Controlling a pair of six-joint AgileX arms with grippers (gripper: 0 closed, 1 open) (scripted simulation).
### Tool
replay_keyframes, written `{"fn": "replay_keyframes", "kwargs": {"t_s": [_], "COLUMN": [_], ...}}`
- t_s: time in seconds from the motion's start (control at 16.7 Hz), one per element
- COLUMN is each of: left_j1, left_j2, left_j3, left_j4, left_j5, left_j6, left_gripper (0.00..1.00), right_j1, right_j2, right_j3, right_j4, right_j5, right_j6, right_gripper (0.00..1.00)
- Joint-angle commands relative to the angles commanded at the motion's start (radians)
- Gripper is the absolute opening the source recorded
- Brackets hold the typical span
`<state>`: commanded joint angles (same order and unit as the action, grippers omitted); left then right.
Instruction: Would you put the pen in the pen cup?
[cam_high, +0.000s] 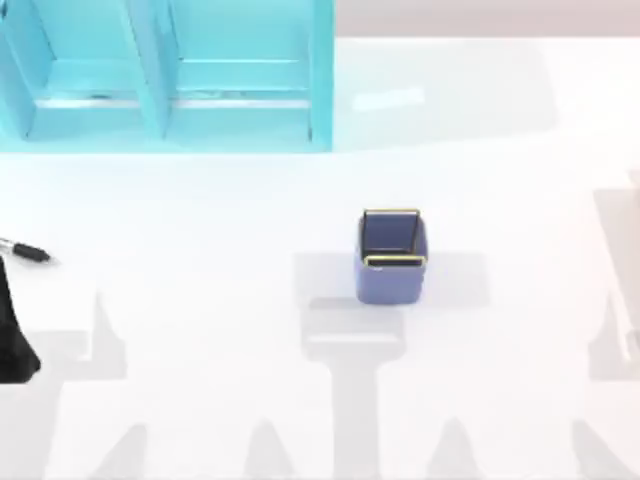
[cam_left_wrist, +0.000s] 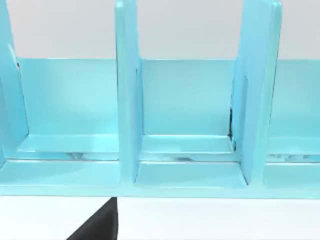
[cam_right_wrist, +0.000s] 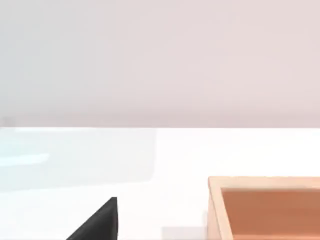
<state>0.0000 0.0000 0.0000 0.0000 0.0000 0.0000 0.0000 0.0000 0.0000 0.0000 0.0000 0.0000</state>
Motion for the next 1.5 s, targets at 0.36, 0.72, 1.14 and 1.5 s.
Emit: {"fn": "replay_keyframes", "kwargs": {"t_s": [0.36,0.72,1.14,1.5], "left_j1": [0.043,0.177,0.355,0.465], "left_j2": [0.107,0.568,1.271,1.637], "left_j3": [0.065,0.281,0.560,0.737], "left_j4": [-0.005,-0.034,-0.083,-0.100], "left_j5": [0.044,0.216,0.444,0.573], "left_j6": [-0.073,-0.321,-0.655,-0.846], "left_gripper": [1.00,1.00,1.00,1.00], "right_j1": [0.000,0.000,0.000,0.000], "right_j2": [0.000,0.000,0.000,0.000], "right_j3": [0.000,0.000,0.000,0.000], "right_j4": [0.000,0.000,0.000,0.000], "right_j5": [0.000,0.000,0.000,0.000], "right_j6": [0.000,0.000,0.000,0.000], "right_gripper": [1.00,1.00,1.00,1.00]}}
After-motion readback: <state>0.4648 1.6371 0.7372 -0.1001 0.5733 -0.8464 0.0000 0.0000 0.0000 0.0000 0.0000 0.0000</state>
